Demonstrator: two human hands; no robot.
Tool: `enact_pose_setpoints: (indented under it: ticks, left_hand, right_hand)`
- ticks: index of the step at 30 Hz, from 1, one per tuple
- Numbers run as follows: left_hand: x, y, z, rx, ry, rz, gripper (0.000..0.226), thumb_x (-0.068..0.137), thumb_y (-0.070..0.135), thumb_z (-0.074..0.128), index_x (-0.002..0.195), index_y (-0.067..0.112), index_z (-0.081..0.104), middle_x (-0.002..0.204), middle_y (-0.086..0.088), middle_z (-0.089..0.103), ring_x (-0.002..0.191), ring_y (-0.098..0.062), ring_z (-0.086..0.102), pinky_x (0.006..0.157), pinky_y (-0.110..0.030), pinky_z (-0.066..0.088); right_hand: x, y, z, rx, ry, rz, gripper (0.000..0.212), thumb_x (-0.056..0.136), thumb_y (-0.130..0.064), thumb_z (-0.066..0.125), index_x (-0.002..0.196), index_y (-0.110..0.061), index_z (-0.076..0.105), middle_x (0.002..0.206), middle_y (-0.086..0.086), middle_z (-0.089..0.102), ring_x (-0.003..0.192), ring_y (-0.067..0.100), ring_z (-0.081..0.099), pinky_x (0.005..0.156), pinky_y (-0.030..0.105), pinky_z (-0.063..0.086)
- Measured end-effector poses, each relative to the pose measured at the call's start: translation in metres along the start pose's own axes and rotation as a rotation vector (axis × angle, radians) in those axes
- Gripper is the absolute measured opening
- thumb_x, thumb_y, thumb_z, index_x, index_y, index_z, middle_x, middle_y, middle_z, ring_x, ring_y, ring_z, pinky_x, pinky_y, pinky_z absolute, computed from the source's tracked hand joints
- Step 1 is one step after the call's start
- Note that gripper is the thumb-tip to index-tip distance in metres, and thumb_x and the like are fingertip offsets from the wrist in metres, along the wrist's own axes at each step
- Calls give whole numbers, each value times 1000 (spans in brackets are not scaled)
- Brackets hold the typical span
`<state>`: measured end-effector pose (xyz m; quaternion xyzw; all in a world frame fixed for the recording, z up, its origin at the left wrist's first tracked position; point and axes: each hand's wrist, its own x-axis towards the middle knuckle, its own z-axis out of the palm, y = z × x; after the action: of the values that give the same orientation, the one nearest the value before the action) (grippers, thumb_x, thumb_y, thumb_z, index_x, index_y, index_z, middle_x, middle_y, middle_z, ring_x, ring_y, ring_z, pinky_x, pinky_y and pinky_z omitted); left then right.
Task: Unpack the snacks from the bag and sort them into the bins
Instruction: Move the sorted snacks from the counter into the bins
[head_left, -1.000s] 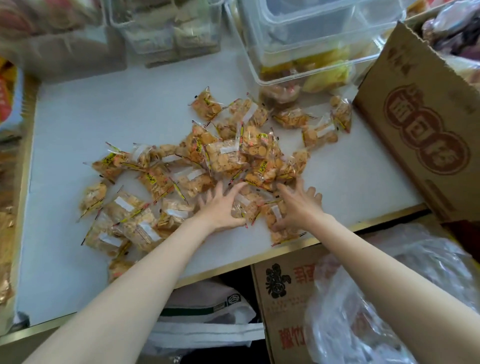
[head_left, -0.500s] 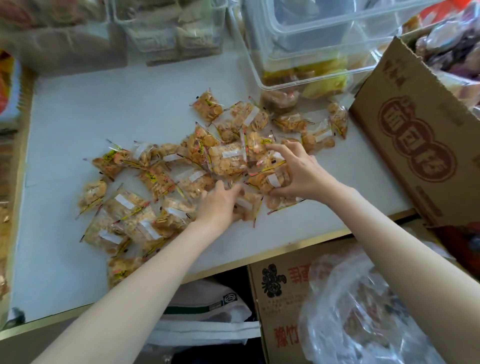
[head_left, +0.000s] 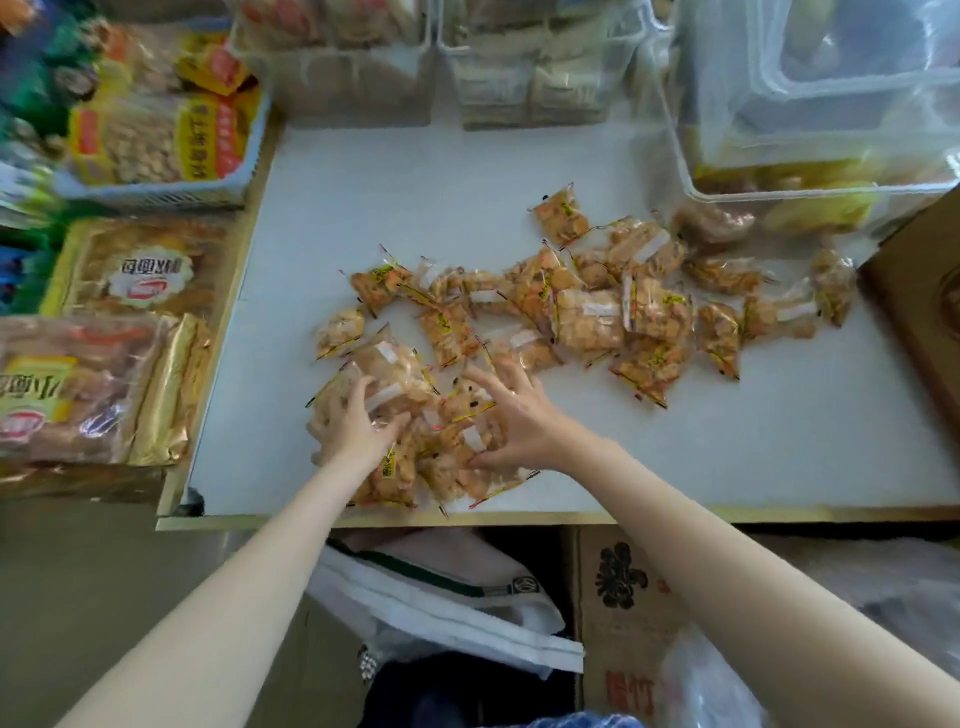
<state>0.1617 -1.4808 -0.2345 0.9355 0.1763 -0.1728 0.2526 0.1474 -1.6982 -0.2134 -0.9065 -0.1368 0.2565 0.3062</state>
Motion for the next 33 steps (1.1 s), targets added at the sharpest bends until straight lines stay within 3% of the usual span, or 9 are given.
enact_pose_setpoints:
  ticks: [2,4,7,9,13,18,21,26,33]
  left_hand:
    - [-3,-5,15,23,-104,-41,82,80,53,64,146,39,16,157,-11,3,140,-38,19,106,-58,29]
    - [-4,-6,22,49,-163,-44,90,80,58,61,148,41,4,154,-17,-22,142,-43,10,109,-59,26]
    - [-1,-6,20,38,-203,-41,92,77,63,59,149,40,6,151,-17,-30,142,-44,7,112,-55,23]
    - [1,-8,18,25,-203,-24,90,75,63,60,148,36,15,154,-13,-24,142,-43,9,111,-53,24]
    - [-6,-7,19,-52,-84,102,71,81,46,67,140,22,36,156,-8,10,137,-32,30,103,-43,36]
    - [-8,-7,11,-113,61,194,50,84,30,68,127,11,49,132,-7,41,118,-24,46,83,-27,37]
    - [-8,-9,1,-89,131,204,38,86,19,66,120,8,52,121,-7,45,109,-22,47,75,-23,32]
    - [-8,-16,-33,-112,187,270,34,84,9,68,115,6,55,118,-8,47,108,-23,48,76,-22,32]
    - [-4,-54,-123,-126,356,400,35,82,5,68,115,3,56,118,-11,49,105,-22,50,76,-14,28]
  right_hand:
    - [12,-2,16,-151,-97,60,103,75,-36,74,146,-46,0,154,9,-22,140,46,-8,107,60,23]
    - [22,-1,20,-187,-156,121,107,74,-38,75,143,-53,-5,151,7,-32,138,51,-12,106,62,23]
    - [33,-1,17,-202,-223,181,110,69,-44,79,144,-52,-1,153,6,-29,138,52,-3,104,61,28]
    - [38,-2,15,-242,-231,180,112,64,-50,81,146,-47,4,154,5,-24,138,51,0,105,62,27]
    - [39,-9,20,-294,-131,155,100,64,-46,80,144,-36,21,155,8,-3,134,48,13,98,55,37]
    - [34,-9,18,-255,19,169,75,65,-42,78,129,-30,42,144,7,18,123,42,29,94,50,41]
    - [31,-11,8,-246,104,174,66,65,-36,78,122,-26,46,141,9,23,121,39,33,94,48,41]
    - [33,-35,-14,-328,250,69,63,63,-32,78,118,-23,49,135,13,28,121,37,35,95,49,38]
    - [51,-129,-12,-547,376,-159,74,62,-37,81,126,-22,48,138,16,26,119,35,32,96,47,35]
